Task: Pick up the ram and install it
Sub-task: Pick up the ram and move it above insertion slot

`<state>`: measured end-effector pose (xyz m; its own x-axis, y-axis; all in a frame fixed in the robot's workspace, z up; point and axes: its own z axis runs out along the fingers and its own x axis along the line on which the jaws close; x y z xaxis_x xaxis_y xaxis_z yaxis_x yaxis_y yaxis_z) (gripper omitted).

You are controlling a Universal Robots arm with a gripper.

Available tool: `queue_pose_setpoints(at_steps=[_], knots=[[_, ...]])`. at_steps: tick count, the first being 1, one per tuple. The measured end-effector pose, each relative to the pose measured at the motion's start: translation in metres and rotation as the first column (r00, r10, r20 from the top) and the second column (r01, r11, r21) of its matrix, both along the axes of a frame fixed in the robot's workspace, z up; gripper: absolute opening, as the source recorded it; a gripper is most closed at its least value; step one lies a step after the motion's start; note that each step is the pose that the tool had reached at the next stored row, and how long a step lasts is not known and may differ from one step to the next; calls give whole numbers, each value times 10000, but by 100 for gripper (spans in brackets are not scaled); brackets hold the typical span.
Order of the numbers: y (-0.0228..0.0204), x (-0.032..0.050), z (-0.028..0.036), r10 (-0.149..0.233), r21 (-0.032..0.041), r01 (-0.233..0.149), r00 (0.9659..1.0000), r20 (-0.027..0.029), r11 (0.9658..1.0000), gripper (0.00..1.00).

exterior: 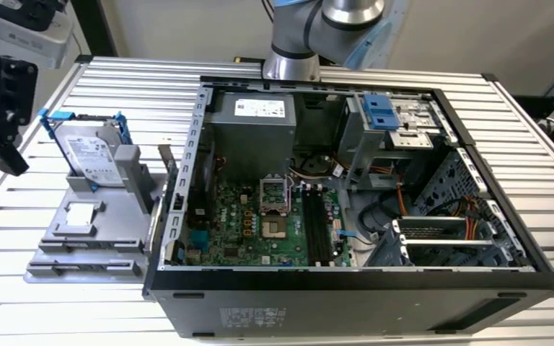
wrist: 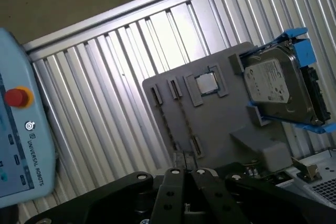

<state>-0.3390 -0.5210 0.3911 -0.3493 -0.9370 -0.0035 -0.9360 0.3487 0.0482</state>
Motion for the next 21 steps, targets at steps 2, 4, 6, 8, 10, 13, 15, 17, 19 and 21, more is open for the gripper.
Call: queue_pose_setpoints(at_steps=[2, 4, 6, 8, 10, 13, 15, 17, 19, 21], knots=[[0, 0, 0, 360, 0, -360, 9994, 2, 9994, 0], [0, 0, 0, 719, -1, -719, 9974, 6, 9974, 0], [0, 0, 0, 1073, -3, -1073, 9942, 37, 9942, 0], [1, 0, 1, 1391, -15, -1391, 9902, 102, 9903, 0], [0, 0, 0, 1681, -29, -1680, 9856, 182, 9858, 0], [0, 0, 1, 2062, -80, -2060, 9780, 319, 9785, 0], [0, 0, 0, 2340, -110, -2337, 9714, 400, 9722, 0], [0, 0, 0, 2612, -150, -2608, 9640, 488, 9653, 0], [0, 0, -1, 2862, -196, -2855, 9564, 586, 9582, 0], [0, 0, 0, 3110, -238, -3101, 9480, 674, 9504, 0]])
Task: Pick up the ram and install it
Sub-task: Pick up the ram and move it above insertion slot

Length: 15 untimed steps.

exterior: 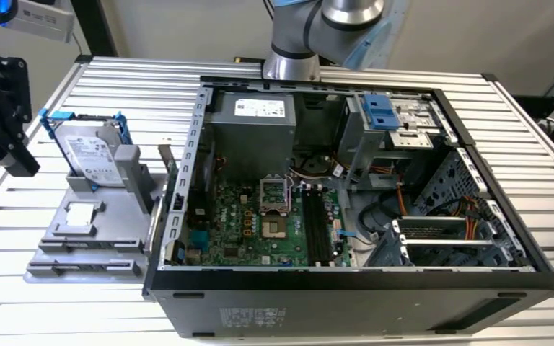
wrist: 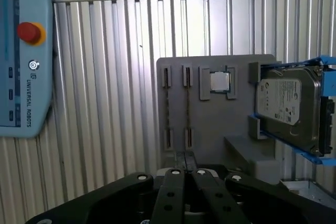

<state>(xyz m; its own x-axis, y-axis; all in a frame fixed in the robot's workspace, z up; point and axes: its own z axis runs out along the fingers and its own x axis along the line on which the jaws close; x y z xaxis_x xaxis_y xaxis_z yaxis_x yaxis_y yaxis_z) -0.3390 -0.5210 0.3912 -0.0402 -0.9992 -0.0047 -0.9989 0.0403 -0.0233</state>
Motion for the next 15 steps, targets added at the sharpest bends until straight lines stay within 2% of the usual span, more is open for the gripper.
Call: queue_pose_setpoints(at_steps=[3, 7, 10, 14, 15], knots=[[0, 0, -1, 193, 10, -193, 9998, 16, 9998, 0], [0, -1, -1, 340, 145, -341, 9994, 11, 9993, 0], [1, 0, -2, 444, 219, -443, 9990, -46, 9988, 0], [0, -1, -1, 519, 222, -517, 9986, -97, 9984, 0], [0, 0, -1, 527, 224, -523, 9985, -137, 9984, 0]])
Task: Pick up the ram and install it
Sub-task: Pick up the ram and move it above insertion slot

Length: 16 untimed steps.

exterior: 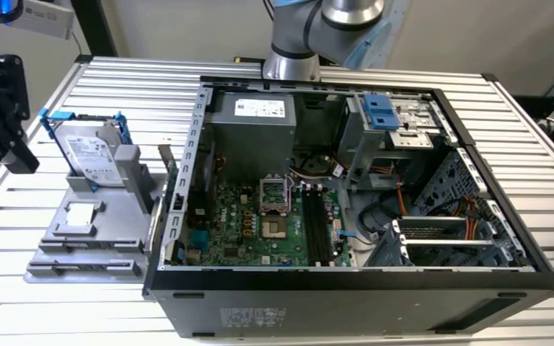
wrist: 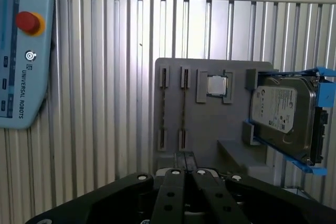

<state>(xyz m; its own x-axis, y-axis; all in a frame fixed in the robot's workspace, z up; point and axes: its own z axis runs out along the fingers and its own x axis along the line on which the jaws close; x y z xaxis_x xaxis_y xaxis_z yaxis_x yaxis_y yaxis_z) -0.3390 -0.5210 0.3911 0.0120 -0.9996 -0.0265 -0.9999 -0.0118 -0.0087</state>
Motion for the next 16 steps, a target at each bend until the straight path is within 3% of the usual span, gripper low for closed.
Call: queue_pose_setpoints(at_steps=[1, 3, 16], knots=[[0, 0, 0, 12, 0, -12, 10000, -59, 10000, 0], [0, -2, -1, 42, 1, -42, 9999, -106, 10000, 0], [0, -1, 0, 128, 0, -128, 9999, -109, 9999, 0]])
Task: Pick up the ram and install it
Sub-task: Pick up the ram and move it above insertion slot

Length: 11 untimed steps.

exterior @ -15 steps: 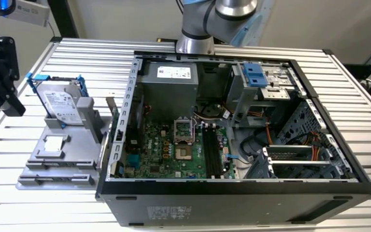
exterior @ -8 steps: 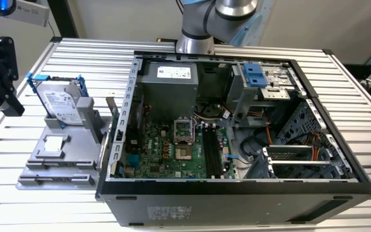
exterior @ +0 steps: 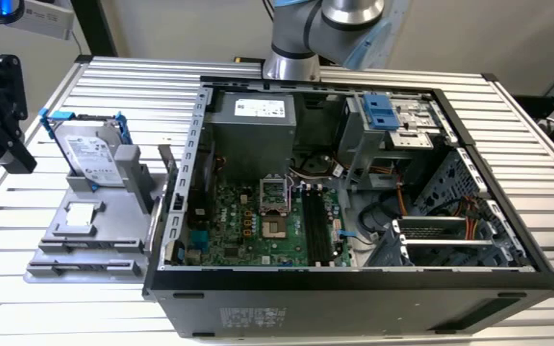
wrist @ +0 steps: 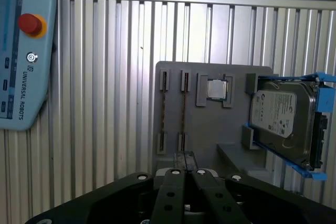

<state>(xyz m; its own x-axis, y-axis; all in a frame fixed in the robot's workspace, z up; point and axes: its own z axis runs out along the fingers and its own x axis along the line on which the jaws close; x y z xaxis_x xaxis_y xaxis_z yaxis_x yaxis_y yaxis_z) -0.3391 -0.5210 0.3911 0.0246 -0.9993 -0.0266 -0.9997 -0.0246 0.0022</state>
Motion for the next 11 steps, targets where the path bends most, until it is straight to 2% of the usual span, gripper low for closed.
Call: queue_pose_setpoints(at_steps=[1, 2, 11], knots=[[0, 0, 0, 4, 0, -4, 10000, 0, 10000, 0], [0, 0, 0, 9, 0, -9, 10000, 0, 10000, 100], [0, 0, 0, 91, 0, -91, 10000, 0, 10000, 100]])
